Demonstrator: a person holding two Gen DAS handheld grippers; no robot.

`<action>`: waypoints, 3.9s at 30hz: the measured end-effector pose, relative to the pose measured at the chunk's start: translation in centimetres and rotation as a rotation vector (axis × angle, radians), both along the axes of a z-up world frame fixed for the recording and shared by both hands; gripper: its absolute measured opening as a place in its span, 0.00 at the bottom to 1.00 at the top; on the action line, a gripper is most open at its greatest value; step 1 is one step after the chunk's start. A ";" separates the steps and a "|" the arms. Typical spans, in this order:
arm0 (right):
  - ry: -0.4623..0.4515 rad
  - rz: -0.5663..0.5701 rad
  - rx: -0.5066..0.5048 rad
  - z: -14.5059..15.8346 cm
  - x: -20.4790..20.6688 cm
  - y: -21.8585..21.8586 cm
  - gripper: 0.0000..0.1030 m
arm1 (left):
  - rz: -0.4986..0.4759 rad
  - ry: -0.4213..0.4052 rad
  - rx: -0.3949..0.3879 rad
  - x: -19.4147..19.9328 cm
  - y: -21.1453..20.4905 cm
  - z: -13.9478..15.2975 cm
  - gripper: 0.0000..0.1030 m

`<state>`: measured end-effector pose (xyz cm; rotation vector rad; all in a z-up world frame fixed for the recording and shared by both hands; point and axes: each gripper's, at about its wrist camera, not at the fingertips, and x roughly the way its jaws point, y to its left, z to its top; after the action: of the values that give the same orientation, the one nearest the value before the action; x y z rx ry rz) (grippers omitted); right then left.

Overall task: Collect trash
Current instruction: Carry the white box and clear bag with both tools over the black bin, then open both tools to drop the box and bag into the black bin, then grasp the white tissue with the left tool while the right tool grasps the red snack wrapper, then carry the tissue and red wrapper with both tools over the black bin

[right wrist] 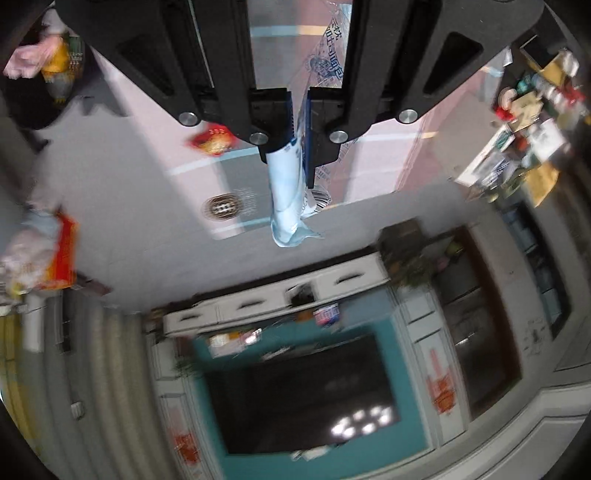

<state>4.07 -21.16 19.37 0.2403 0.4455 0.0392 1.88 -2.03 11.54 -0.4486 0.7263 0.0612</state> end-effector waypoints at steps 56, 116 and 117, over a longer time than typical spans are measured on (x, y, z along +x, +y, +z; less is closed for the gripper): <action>0.243 -0.733 0.395 -13.8 -15.8 -31.1 0.75 | -0.655 0.091 -0.007 7.4 -33.0 -2.2 0.89; 0.252 -0.460 0.250 -8.3 -7.1 -23.3 0.15 | -0.697 -0.075 0.145 4.3 -28.9 3.5 0.20; 0.255 -0.482 0.251 -8.8 -8.2 -23.8 0.15 | -0.732 -0.070 0.146 3.4 -30.3 3.2 0.20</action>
<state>-4.15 -44.98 10.54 0.5991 0.6262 -0.4139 5.25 -32.32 14.72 -0.0266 0.7743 -0.5827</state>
